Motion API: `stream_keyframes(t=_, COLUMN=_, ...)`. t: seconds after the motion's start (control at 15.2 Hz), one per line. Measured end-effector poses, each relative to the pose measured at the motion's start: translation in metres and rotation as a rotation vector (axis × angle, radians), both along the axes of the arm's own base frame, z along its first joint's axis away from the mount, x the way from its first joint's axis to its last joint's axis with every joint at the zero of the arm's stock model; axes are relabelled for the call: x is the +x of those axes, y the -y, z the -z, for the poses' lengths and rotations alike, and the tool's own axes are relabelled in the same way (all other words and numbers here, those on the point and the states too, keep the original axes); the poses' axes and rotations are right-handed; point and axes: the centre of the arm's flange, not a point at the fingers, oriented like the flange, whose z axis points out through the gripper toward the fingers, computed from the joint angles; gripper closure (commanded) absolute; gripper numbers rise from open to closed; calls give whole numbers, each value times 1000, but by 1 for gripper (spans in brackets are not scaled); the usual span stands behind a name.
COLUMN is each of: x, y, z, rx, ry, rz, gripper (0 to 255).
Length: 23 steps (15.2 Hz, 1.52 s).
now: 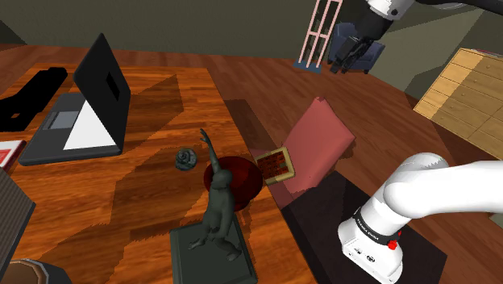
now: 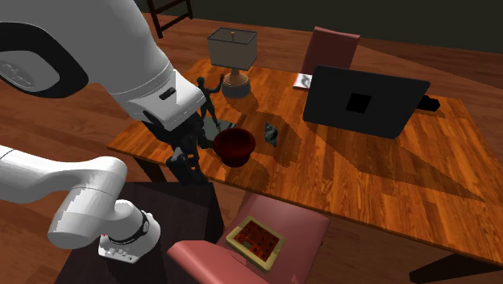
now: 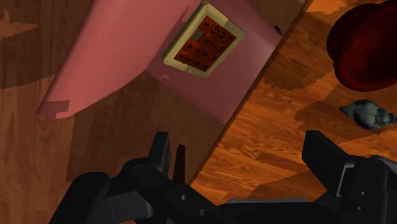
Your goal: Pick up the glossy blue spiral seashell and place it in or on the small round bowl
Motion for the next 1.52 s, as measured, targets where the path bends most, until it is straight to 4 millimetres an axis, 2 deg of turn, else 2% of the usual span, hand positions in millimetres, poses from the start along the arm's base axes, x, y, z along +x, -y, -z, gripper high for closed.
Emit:
stream_keyframes(t=0.07, x=0, y=0, z=0, rx=0, ry=0, rz=0, gripper=0)
stream_keyframes(t=0.26, x=11, y=-21, z=15, rx=2, ry=-4, rz=0, gripper=0)
stream_keyframes(t=1.52, x=112, y=-205, z=148, rx=22, ry=-37, rz=3, gripper=0)
